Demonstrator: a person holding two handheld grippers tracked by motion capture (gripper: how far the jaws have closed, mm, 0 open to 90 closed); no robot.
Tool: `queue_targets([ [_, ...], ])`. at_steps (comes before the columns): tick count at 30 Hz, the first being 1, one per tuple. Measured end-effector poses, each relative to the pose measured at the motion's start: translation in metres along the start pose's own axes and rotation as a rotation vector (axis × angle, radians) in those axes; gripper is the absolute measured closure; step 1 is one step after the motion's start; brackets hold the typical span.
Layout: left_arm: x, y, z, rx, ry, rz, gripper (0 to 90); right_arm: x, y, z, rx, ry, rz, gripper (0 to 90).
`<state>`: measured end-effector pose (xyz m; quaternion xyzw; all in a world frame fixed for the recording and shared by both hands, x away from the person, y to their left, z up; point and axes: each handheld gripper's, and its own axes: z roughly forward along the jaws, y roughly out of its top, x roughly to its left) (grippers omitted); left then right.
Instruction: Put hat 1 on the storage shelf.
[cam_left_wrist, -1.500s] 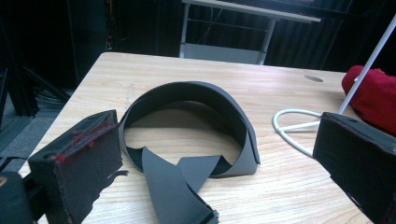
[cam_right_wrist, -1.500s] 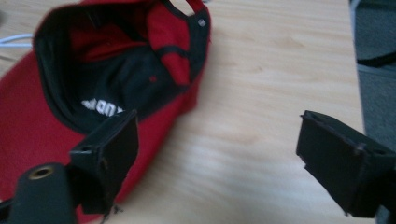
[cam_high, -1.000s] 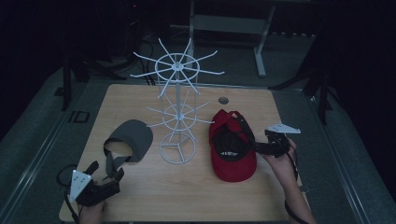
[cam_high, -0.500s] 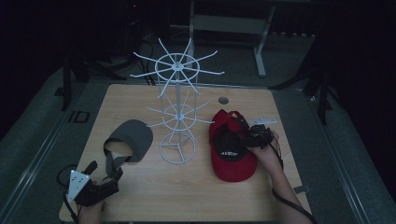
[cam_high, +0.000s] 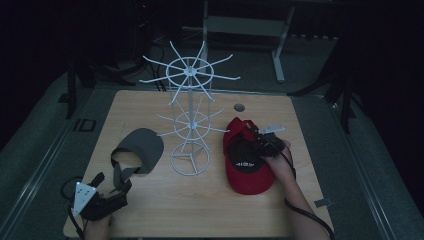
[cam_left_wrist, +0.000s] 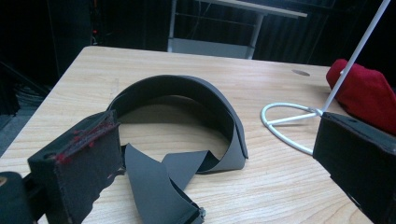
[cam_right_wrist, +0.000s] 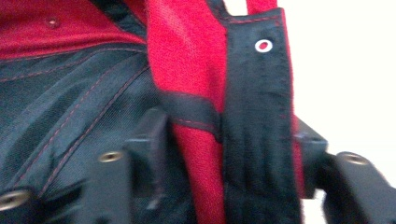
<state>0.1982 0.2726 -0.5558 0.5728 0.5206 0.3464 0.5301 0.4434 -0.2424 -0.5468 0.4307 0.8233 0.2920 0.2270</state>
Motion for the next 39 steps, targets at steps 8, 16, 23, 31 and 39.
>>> queue_targets([
  [8, 0.0, 0.0, 0.0, -0.003, 0.007, -0.001, 1.5, 0.006, 0.002, -0.002, 0.021, 0.014, -0.051, 82.2],
  [16, 0.0, 0.0, 0.0, -0.001, 0.006, 0.008, 1.6, 0.008, 0.002, -0.013, -0.017, -0.005, -0.001, 85.5],
  [23, 0.0, 0.001, -0.001, -0.004, 0.01, 0.007, 1.6, 0.005, 0.006, -0.038, -0.094, 0.003, 0.057, 85.7],
  [31, 0.0, 0.001, -0.001, -0.005, 0.013, 0.008, 1.6, 0.004, 0.012, -0.07, -0.184, -0.007, 0.09, 85.7],
  [39, -0.001, 0.001, -0.001, -0.009, 0.011, 0.011, 1.5, 0.004, 0.017, -0.106, -0.282, -0.003, 0.121, 85.7],
])
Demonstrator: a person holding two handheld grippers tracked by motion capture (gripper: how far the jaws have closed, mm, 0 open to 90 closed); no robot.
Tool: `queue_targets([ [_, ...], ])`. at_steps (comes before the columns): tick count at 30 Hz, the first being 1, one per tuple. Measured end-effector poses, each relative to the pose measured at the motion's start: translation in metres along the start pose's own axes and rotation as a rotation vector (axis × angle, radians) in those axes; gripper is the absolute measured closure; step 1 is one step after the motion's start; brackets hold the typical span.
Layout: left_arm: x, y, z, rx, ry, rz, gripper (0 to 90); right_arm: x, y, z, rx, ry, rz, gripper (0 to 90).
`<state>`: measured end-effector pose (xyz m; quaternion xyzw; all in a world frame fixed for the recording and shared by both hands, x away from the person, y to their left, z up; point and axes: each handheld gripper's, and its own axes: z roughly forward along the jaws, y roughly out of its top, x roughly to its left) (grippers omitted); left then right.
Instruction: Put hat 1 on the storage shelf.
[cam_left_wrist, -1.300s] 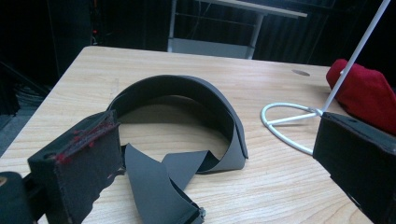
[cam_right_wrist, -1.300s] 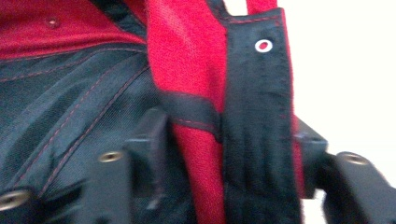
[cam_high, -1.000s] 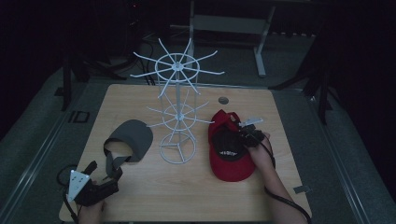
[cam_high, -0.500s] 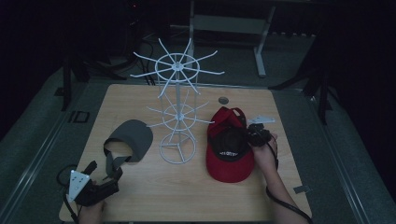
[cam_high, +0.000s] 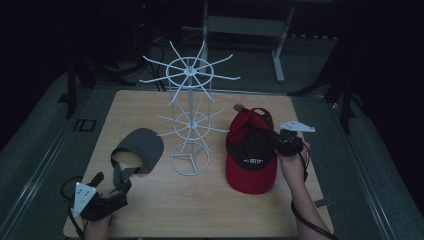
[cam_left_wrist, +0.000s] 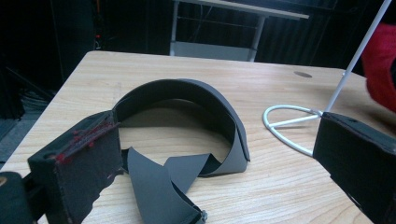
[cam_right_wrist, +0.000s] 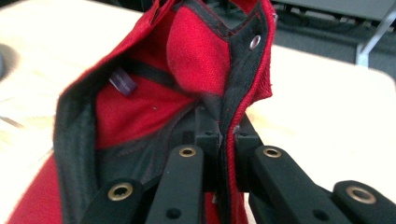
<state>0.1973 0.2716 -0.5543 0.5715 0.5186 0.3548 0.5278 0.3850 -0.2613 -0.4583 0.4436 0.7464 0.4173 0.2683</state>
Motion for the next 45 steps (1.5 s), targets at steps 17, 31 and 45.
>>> queue_targets([
  [17, -0.024, 0.021, -0.001, 0.086, -0.149, 0.049, 1.6, 0.004, 0.011, -0.068, -0.135, 0.048, 0.052, 85.6],
  [31, -0.072, 0.068, -0.006, 0.06, -0.366, 0.11, 3.7, 0.01, 0.01, -0.11, -0.188, 0.086, 0.091, 85.6],
  [45, -0.118, 0.118, 0.003, 0.02, -0.508, 0.164, 4.1, 0.03, 0.017, -0.15, -0.281, 0.15, 0.071, 85.6],
])
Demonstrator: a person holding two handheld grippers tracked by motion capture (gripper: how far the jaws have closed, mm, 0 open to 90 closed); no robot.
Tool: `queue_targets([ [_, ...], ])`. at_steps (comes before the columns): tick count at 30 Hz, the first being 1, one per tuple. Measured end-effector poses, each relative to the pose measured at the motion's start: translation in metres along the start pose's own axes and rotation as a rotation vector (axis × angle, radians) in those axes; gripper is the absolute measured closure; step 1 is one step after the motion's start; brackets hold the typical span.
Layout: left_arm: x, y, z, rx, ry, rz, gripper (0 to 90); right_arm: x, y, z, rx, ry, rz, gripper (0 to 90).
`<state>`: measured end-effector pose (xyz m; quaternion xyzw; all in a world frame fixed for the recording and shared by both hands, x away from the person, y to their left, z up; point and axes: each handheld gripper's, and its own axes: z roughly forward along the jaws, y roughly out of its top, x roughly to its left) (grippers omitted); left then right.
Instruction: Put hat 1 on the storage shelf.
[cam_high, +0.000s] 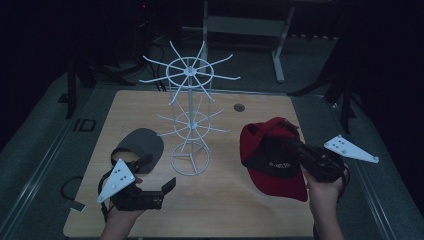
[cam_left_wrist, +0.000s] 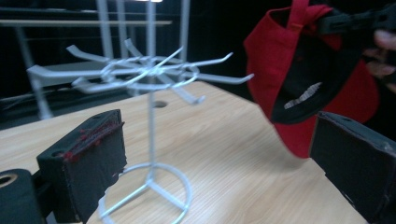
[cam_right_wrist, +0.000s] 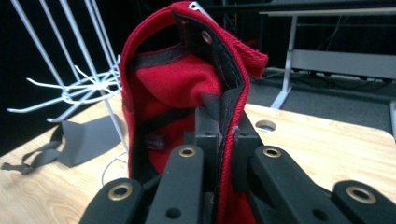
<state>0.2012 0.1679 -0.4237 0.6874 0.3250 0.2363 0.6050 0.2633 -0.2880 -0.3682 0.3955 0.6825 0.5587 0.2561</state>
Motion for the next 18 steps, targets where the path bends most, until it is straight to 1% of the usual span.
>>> queue_targets([
  [2, -0.003, 0.006, 0.005, 0.0, -0.012, 0.019, 4.1, 0.004, 0.002, -0.004, -0.015, 0.015, -0.002, 85.6],
  [3, -0.005, 0.009, 0.008, 0.003, -0.015, 0.025, 4.1, 0.005, 0.003, -0.006, -0.02, 0.024, 0.005, 85.6],
  [7, -0.012, 0.02, 0.018, -0.002, -0.054, 0.039, 4.1, 0.014, 0.007, -0.013, -0.028, 0.041, -0.001, 85.6],
  [11, -0.022, 0.031, 0.03, 0.005, -0.077, 0.074, 4.1, 0.022, 0.009, -0.017, -0.04, 0.064, -0.007, 85.6],
  [13, -0.026, 0.035, 0.037, 0.008, -0.099, 0.079, 4.1, 0.025, 0.009, -0.018, -0.044, 0.077, -0.002, 85.6],
  [14, -0.03, 0.038, 0.042, 0.007, -0.101, 0.085, 4.1, 0.027, 0.01, -0.018, -0.043, 0.084, 0.001, 85.5],
  [15, -0.03, 0.038, 0.042, 0.007, -0.101, 0.085, 4.1, 0.03, 0.01, -0.019, -0.044, 0.087, -0.004, 85.5],
  [16, -0.032, 0.04, 0.045, 0.01, -0.113, 0.091, 4.1, 0.03, 0.01, -0.019, -0.044, 0.087, -0.004, 85.5],
  [17, -0.035, 0.042, 0.049, 0.014, -0.117, 0.099, 4.1, 0.031, 0.011, -0.019, -0.046, 0.095, -0.003, 85.5],
  [18, -0.039, 0.044, 0.056, 0.017, -0.131, 0.105, 4.1, 0.035, 0.011, -0.02, -0.047, 0.101, -0.004, 85.6],
])
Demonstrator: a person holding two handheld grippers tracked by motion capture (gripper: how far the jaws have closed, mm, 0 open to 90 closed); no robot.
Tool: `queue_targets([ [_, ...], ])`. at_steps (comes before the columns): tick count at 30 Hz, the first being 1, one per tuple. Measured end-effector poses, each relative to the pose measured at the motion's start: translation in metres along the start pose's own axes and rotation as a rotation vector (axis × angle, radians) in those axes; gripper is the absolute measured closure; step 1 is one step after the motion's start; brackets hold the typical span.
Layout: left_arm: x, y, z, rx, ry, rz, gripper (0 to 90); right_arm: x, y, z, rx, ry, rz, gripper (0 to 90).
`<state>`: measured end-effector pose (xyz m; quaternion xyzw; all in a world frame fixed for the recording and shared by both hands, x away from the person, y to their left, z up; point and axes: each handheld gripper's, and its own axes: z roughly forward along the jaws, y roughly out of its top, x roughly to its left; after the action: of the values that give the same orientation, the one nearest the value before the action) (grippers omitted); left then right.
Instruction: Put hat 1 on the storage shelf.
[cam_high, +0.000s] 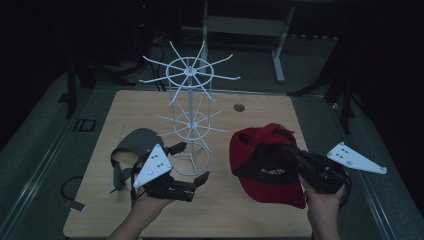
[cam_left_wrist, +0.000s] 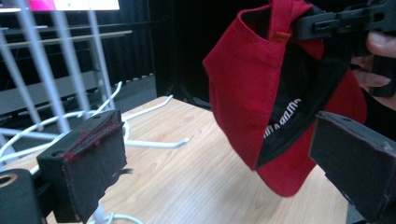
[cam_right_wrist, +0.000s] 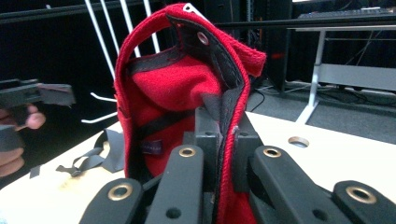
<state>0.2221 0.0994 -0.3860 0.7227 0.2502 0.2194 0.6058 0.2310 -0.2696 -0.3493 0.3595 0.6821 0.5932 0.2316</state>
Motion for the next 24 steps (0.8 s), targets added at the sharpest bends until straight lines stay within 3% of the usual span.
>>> queue_targets([
  [12, -0.016, 0.014, 0.046, 0.028, -0.061, 0.028, 4.1, 0.012, -0.003, 0.002, 0.004, 0.054, -0.002, 85.5],
  [14, -0.016, 0.014, 0.046, 0.028, -0.061, 0.028, 4.1, 0.013, -0.003, 0.002, 0.005, 0.057, -0.003, 85.5],
  [15, -0.017, 0.017, 0.056, 0.032, -0.055, 0.037, 4.1, 0.014, -0.003, 0.003, 0.007, 0.064, -0.005, 85.5],
  [23, -0.02, 0.023, 0.075, 0.061, -0.061, 0.062, 5.4, 0.017, -0.004, 0.005, 0.014, 0.081, -0.005, 85.5],
  [24, -0.02, 0.024, 0.078, 0.063, -0.056, 0.064, 9.6, 0.017, -0.004, 0.004, 0.012, 0.083, -0.006, 85.5],
])
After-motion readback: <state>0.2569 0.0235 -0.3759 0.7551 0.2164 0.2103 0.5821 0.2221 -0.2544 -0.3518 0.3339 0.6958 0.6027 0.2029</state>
